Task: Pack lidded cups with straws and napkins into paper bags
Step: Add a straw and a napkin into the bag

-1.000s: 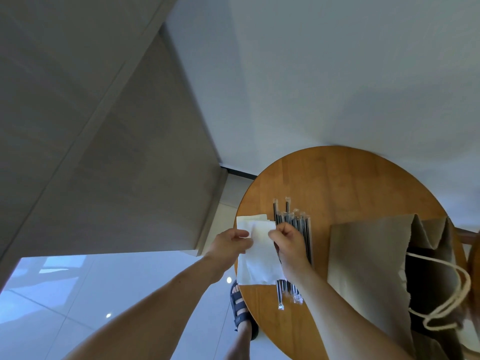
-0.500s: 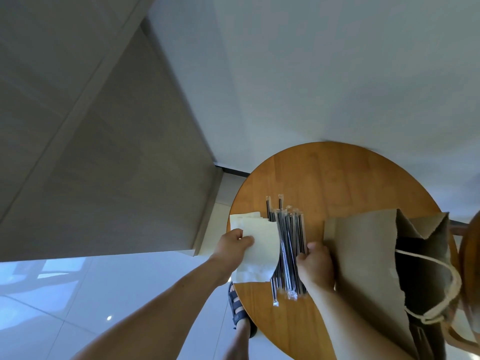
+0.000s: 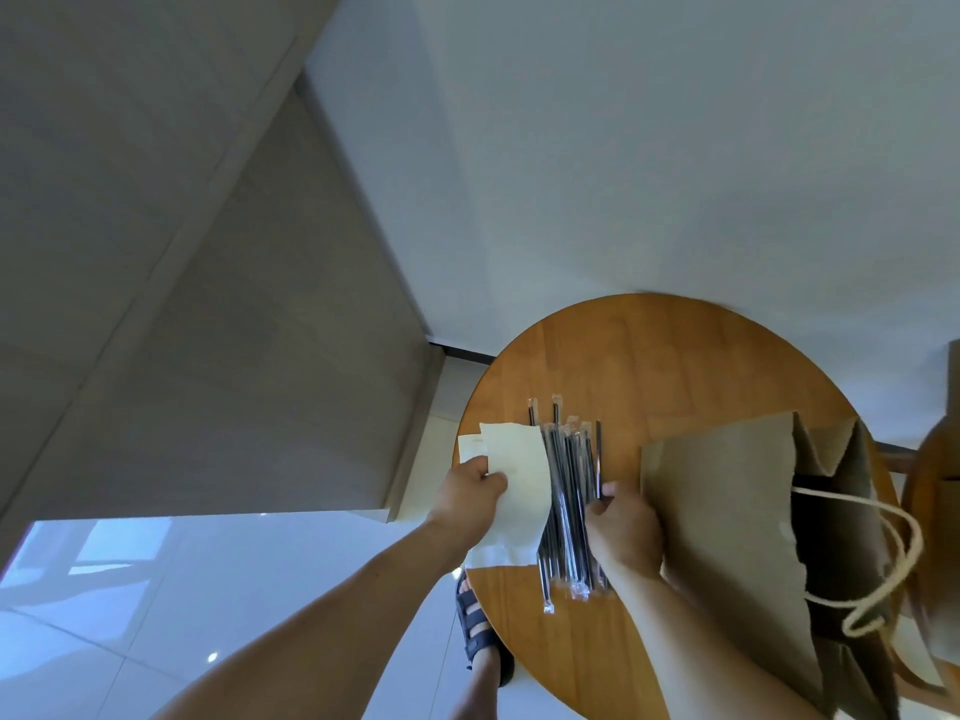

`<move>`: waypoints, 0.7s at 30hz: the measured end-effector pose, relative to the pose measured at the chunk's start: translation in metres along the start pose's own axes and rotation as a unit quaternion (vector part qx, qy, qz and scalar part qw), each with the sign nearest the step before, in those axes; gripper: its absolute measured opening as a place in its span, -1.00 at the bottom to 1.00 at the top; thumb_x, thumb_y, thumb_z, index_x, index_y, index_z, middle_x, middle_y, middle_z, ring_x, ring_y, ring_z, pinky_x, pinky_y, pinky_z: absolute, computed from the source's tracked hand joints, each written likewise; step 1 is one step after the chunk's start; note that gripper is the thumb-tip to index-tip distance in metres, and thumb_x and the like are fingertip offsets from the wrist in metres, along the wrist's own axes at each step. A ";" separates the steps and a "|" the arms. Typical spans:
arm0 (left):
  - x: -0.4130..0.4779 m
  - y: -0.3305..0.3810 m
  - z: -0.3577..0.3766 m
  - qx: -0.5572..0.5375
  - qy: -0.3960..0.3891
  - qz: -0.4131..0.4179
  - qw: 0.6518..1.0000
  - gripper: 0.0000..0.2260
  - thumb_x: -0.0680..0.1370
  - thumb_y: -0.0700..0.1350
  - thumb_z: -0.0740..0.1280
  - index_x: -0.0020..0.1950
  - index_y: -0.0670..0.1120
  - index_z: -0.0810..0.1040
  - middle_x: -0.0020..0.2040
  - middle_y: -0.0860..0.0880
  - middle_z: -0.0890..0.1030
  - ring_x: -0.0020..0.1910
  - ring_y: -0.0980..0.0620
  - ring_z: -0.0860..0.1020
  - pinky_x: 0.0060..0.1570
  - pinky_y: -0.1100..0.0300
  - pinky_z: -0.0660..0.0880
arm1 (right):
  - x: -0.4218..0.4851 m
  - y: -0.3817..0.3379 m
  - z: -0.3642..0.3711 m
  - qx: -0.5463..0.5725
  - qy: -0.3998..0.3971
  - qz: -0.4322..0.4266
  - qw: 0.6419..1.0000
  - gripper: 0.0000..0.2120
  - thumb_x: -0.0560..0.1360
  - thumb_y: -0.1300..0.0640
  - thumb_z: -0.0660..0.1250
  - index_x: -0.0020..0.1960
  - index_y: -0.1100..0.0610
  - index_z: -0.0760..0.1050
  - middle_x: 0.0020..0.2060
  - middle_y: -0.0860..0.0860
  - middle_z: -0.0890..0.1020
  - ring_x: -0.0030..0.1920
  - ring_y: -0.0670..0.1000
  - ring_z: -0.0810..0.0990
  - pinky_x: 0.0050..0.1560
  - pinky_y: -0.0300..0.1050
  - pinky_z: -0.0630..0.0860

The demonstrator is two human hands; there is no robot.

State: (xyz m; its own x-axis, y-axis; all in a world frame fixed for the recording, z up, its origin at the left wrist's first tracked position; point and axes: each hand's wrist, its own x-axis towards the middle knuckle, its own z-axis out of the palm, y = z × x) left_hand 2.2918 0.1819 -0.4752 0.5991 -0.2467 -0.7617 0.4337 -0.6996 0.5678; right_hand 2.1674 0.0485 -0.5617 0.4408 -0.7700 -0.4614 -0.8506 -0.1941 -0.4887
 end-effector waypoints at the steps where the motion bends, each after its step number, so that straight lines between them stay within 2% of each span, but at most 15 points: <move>1: -0.002 0.003 -0.001 0.001 0.003 0.006 1.000 -0.76 0.66 -0.10 0.18 0.26 -0.12 0.52 0.21 -0.11 0.54 0.16 -0.14 0.52 0.21 -0.01 0.53 | -0.004 -0.008 -0.005 0.014 0.010 -0.022 1.000 -0.83 0.54 0.22 0.27 0.06 0.12 0.60 -0.38 0.00 0.61 -0.35 0.06 0.60 -0.35 -0.16 0.42; 3: -0.008 0.014 -0.005 -0.013 0.005 0.021 1.000 -0.79 0.65 -0.10 0.17 0.20 -0.10 0.54 0.17 -0.10 0.56 0.12 -0.12 0.53 0.15 0.01 0.55 | -0.012 -0.029 -0.019 0.068 0.012 -0.063 0.996 -0.87 0.54 0.19 0.29 -0.02 0.08 0.61 -0.39 -0.12 0.58 -0.30 -0.05 0.60 -0.32 -0.20 0.41; 5: -0.017 0.029 -0.011 -0.038 0.008 0.036 0.999 -0.83 0.63 -0.12 0.19 0.09 -0.06 0.57 0.12 -0.12 0.60 0.09 -0.13 0.57 0.12 -0.03 0.56 | -0.019 -0.052 -0.036 0.145 -0.012 -0.109 0.983 -0.92 0.55 0.14 0.34 -0.05 0.01 0.61 -0.36 -0.23 0.61 -0.23 -0.22 0.62 -0.26 -0.42 0.43; 6: -0.023 0.038 -0.014 -0.054 0.011 0.044 0.998 -0.84 0.62 -0.14 0.21 0.04 -0.05 0.59 0.09 -0.13 0.63 0.07 -0.15 0.59 0.12 -0.06 0.57 | -0.022 -0.063 -0.045 0.178 -0.030 -0.129 0.975 -0.93 0.55 0.11 0.36 -0.06 -0.02 0.61 -0.32 -0.25 0.64 -0.21 -0.27 0.62 -0.20 -0.43 0.48; 8: -0.032 0.056 -0.019 -0.086 0.002 0.068 0.994 -0.82 0.59 -0.18 0.22 0.05 -0.06 0.61 0.03 -0.12 0.67 0.02 -0.13 0.63 0.04 -0.06 0.61 | -0.026 -0.083 -0.062 0.228 -0.075 -0.145 0.960 -0.96 0.54 0.04 0.39 -0.04 -0.06 0.62 -0.24 -0.21 0.69 -0.19 -0.21 0.65 -0.08 -0.17 0.61; 9: -0.038 0.066 -0.022 -0.103 -0.008 0.083 0.991 -0.80 0.58 -0.20 0.22 0.04 -0.04 0.63 -0.03 -0.08 0.69 -0.05 -0.07 0.65 -0.08 0.02 0.62 | -0.029 -0.092 -0.070 0.244 -0.093 -0.146 0.954 -0.98 0.53 0.03 0.41 -0.06 -0.09 0.61 -0.23 -0.20 0.69 -0.19 -0.16 0.67 -0.05 -0.05 0.64; 11: -0.050 0.085 -0.025 -0.135 -0.023 0.112 0.984 -0.75 0.54 -0.24 0.22 -0.09 0.02 0.65 -0.21 0.05 0.69 -0.24 0.07 0.64 -0.31 0.21 0.54 | -0.033 -0.106 -0.084 0.249 -0.107 -0.154 0.950 -0.96 0.49 0.01 0.45 -0.11 -0.12 0.60 -0.22 -0.18 0.70 -0.18 -0.11 0.68 -0.01 0.05 0.64; 13: -0.062 0.100 -0.027 -0.155 -0.026 0.131 0.979 -0.70 0.51 -0.27 0.23 -0.22 0.05 0.66 -0.33 0.10 0.65 -0.37 0.15 0.59 -0.41 0.30 0.47 | -0.037 -0.118 -0.099 0.244 -0.103 -0.164 0.950 -0.94 0.47 0.01 0.48 -0.15 -0.10 0.61 -0.24 -0.14 0.70 -0.17 -0.07 0.69 -0.01 0.09 0.64; 17: -0.081 0.118 -0.025 -0.153 -0.016 0.181 0.971 -0.92 0.50 -0.17 0.37 -0.12 -0.08 0.67 -0.21 -0.02 0.70 -0.21 -0.02 0.64 -0.24 0.11 0.52 | -0.044 -0.134 -0.129 0.234 -0.089 -0.171 0.953 -0.91 0.45 0.02 0.50 -0.20 -0.04 0.62 -0.32 -0.12 0.69 -0.26 -0.05 0.68 -0.05 0.11 0.63; 19: -0.090 0.124 -0.023 -0.148 0.007 0.205 0.967 -0.96 0.50 -0.15 0.42 -0.10 -0.09 0.66 -0.18 -0.03 0.71 -0.15 -0.08 0.67 -0.18 0.02 0.58 | -0.050 -0.137 -0.142 0.226 -0.081 -0.180 0.954 -0.88 0.45 0.02 0.49 -0.23 -0.04 0.60 -0.35 -0.12 0.68 -0.29 -0.05 0.67 -0.07 0.09 0.63; 21: -0.100 0.132 -0.021 -0.144 0.019 0.223 0.964 -0.95 0.50 -0.16 0.42 -0.07 -0.09 0.67 -0.16 -0.02 0.72 -0.10 -0.09 0.68 -0.06 -0.06 0.62 | -0.056 -0.138 -0.154 0.223 -0.057 -0.192 0.954 -0.88 0.46 0.00 0.48 -0.21 -0.08 0.56 -0.33 -0.12 0.67 -0.26 -0.07 0.65 -0.17 -0.08 0.59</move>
State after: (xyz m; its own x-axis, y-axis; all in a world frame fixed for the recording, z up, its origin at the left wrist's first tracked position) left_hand 2.3035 0.1277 -0.3178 0.7907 -0.4521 -0.4128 0.2926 -0.3132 0.9035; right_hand 2.2158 0.0242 -0.3547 0.7460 -0.6174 -0.2496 -0.4242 -0.1515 -0.8928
